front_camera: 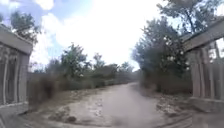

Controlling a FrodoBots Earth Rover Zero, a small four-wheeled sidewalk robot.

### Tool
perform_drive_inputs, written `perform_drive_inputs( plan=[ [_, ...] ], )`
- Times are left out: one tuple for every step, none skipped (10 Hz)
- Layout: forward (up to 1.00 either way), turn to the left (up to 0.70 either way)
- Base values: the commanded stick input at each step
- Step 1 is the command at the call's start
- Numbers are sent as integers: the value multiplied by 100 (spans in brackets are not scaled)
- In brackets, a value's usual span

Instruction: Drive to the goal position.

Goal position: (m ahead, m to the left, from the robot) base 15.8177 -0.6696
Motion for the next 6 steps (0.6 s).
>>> perform_drive_inputs(
  plan=[
    [85, 0],
    [85, 0],
    [85, 0],
    [85, 0],
    [85, 0],
    [85, 0]
  ],
)
